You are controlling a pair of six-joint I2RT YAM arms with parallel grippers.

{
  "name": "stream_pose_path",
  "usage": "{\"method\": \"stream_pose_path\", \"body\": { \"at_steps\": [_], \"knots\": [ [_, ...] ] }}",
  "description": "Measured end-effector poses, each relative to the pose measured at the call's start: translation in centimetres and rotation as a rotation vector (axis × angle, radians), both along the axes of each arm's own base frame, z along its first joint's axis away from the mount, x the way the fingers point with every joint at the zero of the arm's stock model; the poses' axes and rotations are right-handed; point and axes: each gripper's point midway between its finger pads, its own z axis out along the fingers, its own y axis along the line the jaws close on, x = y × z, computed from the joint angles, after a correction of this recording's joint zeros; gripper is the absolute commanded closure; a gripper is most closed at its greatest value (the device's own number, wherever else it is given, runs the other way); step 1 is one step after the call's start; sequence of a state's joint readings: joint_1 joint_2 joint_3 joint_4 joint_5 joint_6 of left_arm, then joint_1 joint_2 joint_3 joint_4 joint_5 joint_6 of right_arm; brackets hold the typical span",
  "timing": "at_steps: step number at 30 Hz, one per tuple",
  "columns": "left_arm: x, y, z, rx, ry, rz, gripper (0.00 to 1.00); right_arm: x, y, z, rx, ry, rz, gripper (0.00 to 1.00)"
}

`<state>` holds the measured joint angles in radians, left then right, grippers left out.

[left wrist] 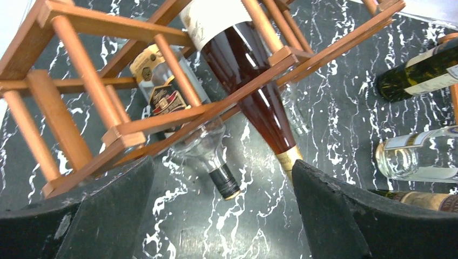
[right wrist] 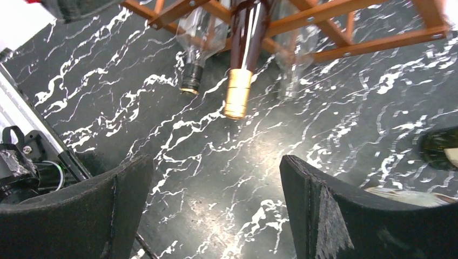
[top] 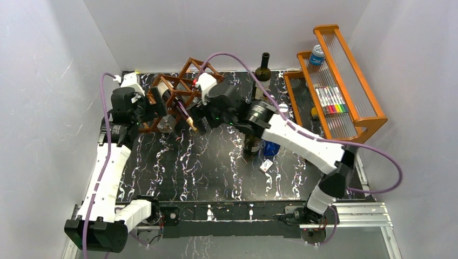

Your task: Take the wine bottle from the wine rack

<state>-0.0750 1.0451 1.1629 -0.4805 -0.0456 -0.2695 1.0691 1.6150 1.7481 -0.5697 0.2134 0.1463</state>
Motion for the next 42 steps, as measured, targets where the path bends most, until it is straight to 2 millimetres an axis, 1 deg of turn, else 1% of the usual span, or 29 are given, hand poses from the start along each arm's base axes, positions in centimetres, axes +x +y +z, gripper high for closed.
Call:
{"method": "stream_pose_path", "body": {
  "at_steps": [3, 4, 8, 11, 14, 16, 19, 22, 25, 28, 31, 33, 37, 38, 39, 42],
  "knots": [
    [-1.0, 0.6, 0.0, 0.013, 0.010, 0.029, 0.02, 0.5, 2.3, -2.4, -0.035, 0.048, 0.004, 0.02],
    [-1.3, 0.8, 0.2, 0.018, 0.006, 0.039, 0.02, 0.8, 3.3, -3.4, -0.047, 0.067, 0.001, 0.02],
    [-2.7, 1.7, 1.1, 0.042, -0.019, 0.073, 0.02, 2.1, 6.0, -7.2, -0.108, 0.126, -0.024, 0.02],
    [-3.5, 2.1, 1.4, 0.052, -0.031, 0.087, 0.02, 3.3, 7.2, -9.6, -0.152, 0.144, -0.057, 0.02],
    [-3.9, 2.2, 1.4, 0.055, -0.028, 0.091, 0.02, 4.3, 7.8, -11.4, -0.191, 0.139, -0.089, 0.02],
    [-4.1, 2.3, 1.1, 0.056, -0.022, 0.092, 0.02, 5.0, 8.0, -12.2, -0.213, 0.129, -0.111, 0.02],
    [-4.4, 2.3, 0.1, 0.059, 0.002, 0.091, 0.02, 6.0, 8.3, -13.3, -0.238, 0.107, -0.138, 0.02],
    [-4.8, 2.3, -1.7, 0.065, 0.038, 0.089, 0.02, 7.0, 8.4, -14.5, -0.268, 0.081, -0.171, 0.02],
    [-5.5, 2.4, -3.7, 0.077, 0.079, 0.083, 0.02, 7.5, 8.1, -15.7, -0.297, 0.074, -0.191, 0.02],
    [-6.4, 2.5, -5.0, 0.085, 0.103, 0.078, 0.02, 8.0, 8.2, -16.3, -0.299, 0.071, -0.197, 0.02],
    [-6.8, 2.4, -5.1, 0.084, 0.102, 0.075, 0.02, 8.6, 8.4, -16.5, -0.281, 0.063, -0.201, 0.05],
    [-6.9, 2.4, -5.0, 0.081, 0.099, 0.073, 0.02, 9.1, 9.0, -16.6, -0.257, 0.054, -0.202, 0.08],
    [-7.4, 2.3, -4.9, 0.071, 0.096, 0.072, 0.02, 9.8, 10.1, -17.2, -0.221, 0.050, -0.197, 0.20],
    [-7.5, 2.3, -4.8, 0.068, 0.095, 0.072, 0.02, 9.9, 10.4, -17.5, -0.212, 0.053, -0.193, 0.25],
    [-7.7, 2.3, -4.7, 0.066, 0.093, 0.072, 0.02, 10.0, 10.6, -18.0, -0.208, 0.059, -0.192, 0.28],
    [-7.9, 2.2, -4.8, 0.064, 0.096, 0.072, 0.02, 10.3, 11.1, -18.8, -0.190, 0.077, -0.180, 0.30]
  ]
}}
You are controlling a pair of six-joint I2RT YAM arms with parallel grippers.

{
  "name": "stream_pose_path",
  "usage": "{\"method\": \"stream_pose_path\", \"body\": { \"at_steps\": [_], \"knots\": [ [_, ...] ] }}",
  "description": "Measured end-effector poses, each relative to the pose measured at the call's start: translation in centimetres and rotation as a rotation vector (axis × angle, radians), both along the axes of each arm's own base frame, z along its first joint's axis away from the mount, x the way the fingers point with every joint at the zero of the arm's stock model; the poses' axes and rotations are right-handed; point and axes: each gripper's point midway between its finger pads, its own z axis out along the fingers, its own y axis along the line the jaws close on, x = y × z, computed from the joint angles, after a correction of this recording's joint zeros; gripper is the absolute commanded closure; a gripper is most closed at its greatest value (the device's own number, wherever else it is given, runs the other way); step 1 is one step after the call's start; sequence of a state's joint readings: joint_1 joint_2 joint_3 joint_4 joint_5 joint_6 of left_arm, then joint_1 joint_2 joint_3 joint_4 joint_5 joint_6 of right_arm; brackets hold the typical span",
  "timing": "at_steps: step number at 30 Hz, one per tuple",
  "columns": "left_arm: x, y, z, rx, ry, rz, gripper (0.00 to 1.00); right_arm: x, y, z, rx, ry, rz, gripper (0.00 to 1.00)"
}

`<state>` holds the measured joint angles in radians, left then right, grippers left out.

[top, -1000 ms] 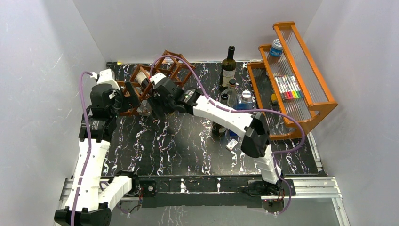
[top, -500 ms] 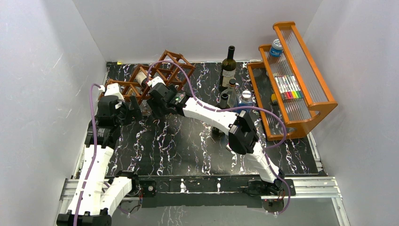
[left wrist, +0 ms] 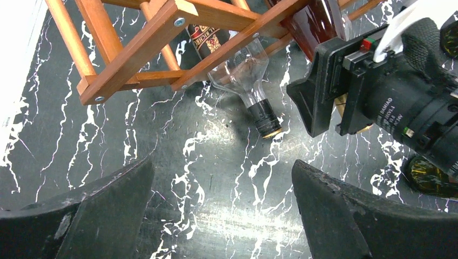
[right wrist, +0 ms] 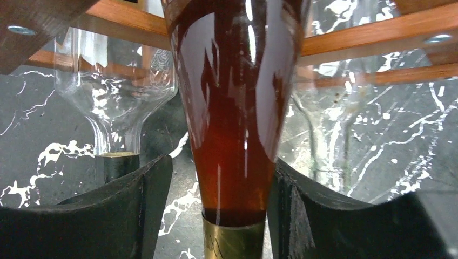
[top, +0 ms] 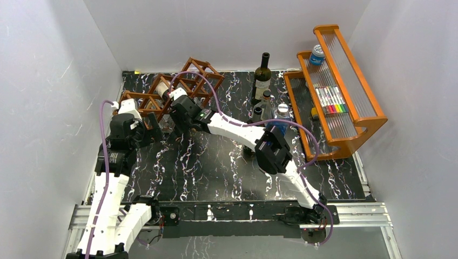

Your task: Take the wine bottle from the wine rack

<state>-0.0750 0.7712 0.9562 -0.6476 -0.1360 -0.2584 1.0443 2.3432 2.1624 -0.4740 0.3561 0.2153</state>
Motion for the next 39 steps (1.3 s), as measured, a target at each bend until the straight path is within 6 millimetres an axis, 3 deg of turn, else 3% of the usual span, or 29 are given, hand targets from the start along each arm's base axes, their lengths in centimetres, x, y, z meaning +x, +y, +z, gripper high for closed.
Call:
{"method": "stream_pose_path", "body": {
  "at_steps": [7, 14, 28, 39],
  "knots": [
    [-0.1, -0.1, -0.2, -0.002, 0.010, -0.004, 0.02, 0.2, 1.0, -0.4, 0.056, 0.034, 0.022, 0.36],
    [-0.1, -0.2, -0.3, -0.007, 0.016, -0.012, 0.02, 1.0, 0.9, -0.2, 0.095, 0.054, 0.013, 0.57],
    [0.7, -0.4, -0.6, -0.008, 0.023, -0.014, 0.02, 0.5, 1.8, -0.1, 0.182, 0.110, 0.033, 0.99],
    [2.4, -0.8, -1.6, -0.020, 0.053, -0.022, 0.02, -2.3, 0.5, 0.4, 0.239, 0.158, 0.081, 1.00]
  ]
}}
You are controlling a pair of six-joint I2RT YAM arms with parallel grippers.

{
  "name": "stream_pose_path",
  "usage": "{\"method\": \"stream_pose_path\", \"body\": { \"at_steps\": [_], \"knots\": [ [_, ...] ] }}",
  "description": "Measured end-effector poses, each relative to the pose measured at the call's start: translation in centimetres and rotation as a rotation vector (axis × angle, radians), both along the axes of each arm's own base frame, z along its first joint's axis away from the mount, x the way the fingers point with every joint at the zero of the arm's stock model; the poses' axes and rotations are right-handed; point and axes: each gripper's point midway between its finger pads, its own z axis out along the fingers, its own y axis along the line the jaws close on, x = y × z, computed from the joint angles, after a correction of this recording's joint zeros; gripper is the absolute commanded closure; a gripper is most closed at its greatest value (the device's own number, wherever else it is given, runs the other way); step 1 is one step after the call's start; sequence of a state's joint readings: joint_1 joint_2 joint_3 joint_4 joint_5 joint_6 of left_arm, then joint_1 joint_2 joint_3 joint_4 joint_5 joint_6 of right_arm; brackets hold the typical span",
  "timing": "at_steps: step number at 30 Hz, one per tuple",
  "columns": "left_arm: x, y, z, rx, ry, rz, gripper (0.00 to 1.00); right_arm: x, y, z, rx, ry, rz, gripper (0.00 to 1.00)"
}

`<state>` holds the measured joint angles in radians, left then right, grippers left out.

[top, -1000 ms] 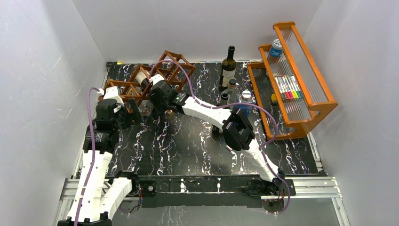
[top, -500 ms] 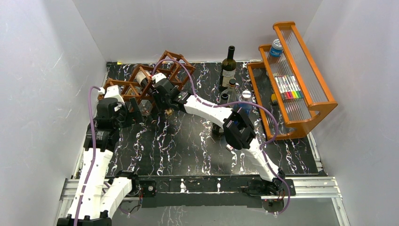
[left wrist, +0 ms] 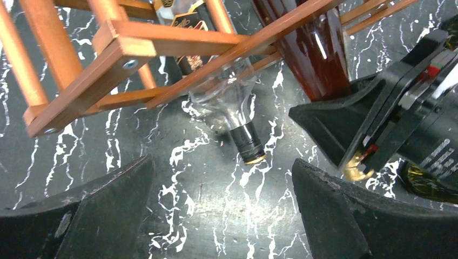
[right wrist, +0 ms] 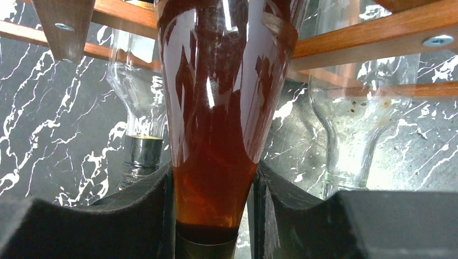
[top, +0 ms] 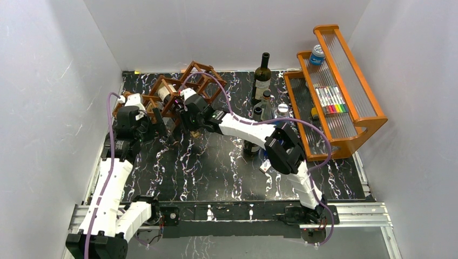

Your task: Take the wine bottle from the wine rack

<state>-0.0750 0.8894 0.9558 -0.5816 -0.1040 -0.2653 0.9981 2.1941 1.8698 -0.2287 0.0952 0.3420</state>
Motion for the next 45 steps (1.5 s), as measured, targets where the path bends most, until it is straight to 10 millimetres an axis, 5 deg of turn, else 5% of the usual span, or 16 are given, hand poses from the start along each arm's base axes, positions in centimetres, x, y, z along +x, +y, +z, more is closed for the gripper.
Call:
{"method": "stream_pose_path", "body": {
  "at_steps": [15, 23, 31, 45],
  "knots": [
    [3.2, -2.0, -3.0, -0.092, 0.045, -0.035, 0.03, -4.5, -2.2, 0.6, 0.000, 0.007, 0.049, 1.00],
    [4.1, -1.5, -4.4, -0.066, 0.072, -0.014, 0.19, -6.7, -3.6, 1.0, -0.019, 0.014, 0.065, 1.00],
    [5.1, -1.3, -5.3, -0.037, 0.083, -0.026, 0.22, -9.8, -5.8, 1.4, -0.069, 0.007, 0.099, 1.00],
    [5.1, -1.2, -4.7, -0.026, 0.061, -0.033, 0.22, -11.7, -8.2, 2.2, -0.177, -0.023, 0.086, 1.00]
  ]
}}
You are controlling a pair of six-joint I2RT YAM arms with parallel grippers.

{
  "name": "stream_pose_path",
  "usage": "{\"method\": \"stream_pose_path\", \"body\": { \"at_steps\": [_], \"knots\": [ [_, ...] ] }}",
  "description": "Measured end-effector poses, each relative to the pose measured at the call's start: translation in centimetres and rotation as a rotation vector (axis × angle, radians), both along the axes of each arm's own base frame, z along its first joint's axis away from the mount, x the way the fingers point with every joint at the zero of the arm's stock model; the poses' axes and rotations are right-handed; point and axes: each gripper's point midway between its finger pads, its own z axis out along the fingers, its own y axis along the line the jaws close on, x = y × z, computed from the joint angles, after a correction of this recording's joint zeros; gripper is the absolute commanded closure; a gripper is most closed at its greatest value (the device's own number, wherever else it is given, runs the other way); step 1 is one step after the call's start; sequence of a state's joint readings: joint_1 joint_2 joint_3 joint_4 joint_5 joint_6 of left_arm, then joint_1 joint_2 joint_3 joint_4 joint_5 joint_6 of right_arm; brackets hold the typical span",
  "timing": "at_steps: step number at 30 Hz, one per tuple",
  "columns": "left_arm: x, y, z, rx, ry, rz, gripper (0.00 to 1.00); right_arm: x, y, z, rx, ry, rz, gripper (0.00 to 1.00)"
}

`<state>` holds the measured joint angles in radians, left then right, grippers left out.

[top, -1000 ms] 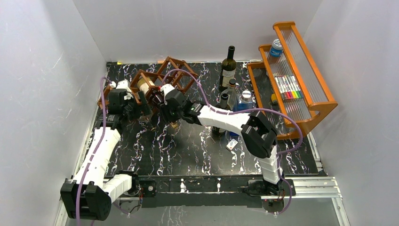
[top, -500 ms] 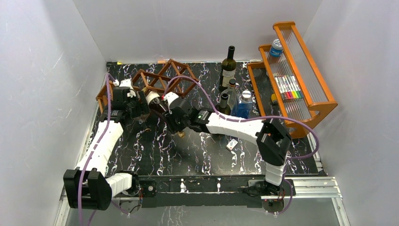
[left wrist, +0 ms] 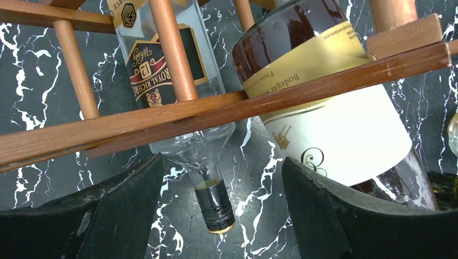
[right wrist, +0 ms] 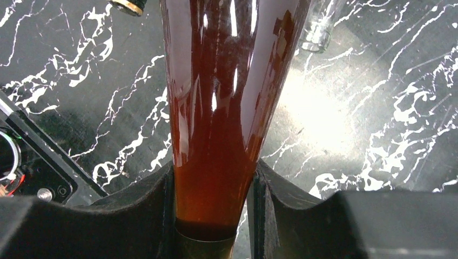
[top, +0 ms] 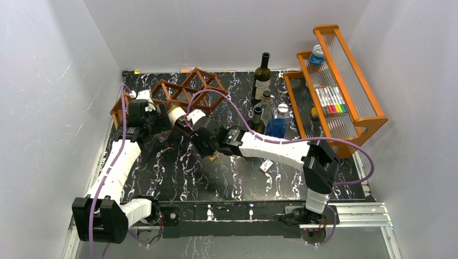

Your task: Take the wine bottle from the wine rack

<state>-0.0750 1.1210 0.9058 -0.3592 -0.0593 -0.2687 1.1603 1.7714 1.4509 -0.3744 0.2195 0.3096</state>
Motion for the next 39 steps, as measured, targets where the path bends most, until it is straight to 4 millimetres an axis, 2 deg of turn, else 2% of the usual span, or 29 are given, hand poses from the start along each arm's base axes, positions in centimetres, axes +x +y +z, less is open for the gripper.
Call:
{"method": "stream_pose_path", "body": {
  "at_steps": [14, 17, 22, 27, 34, 39],
  "knots": [
    [-0.3, 0.1, 0.1, -0.002, 0.004, 0.005, 0.21, -4.0, -3.6, 1.3, -0.122, 0.000, -0.007, 1.00],
    [-0.3, -0.2, 0.2, -0.013, 0.000, -0.001, 0.21, -4.6, -4.3, 0.9, -0.152, 0.025, -0.007, 1.00],
    [-0.3, -0.6, 0.3, -0.036, -0.002, -0.009, 0.21, -5.2, -6.3, -1.1, -0.235, 0.056, -0.014, 1.00],
    [-0.5, -1.3, 0.6, -0.068, -0.008, -0.032, 0.19, -5.1, -6.5, -0.5, -0.223, 0.045, -0.023, 1.00],
    [-1.3, -4.4, 1.9, -0.170, -0.059, -0.200, 0.13, -5.5, -7.3, 0.2, -0.247, 0.066, -0.034, 1.00],
    [-4.1, -7.7, 3.6, -0.247, -0.196, -0.433, 0.13, -6.2, -8.5, 1.3, -0.283, 0.117, -0.032, 1.00]
  ]
}}
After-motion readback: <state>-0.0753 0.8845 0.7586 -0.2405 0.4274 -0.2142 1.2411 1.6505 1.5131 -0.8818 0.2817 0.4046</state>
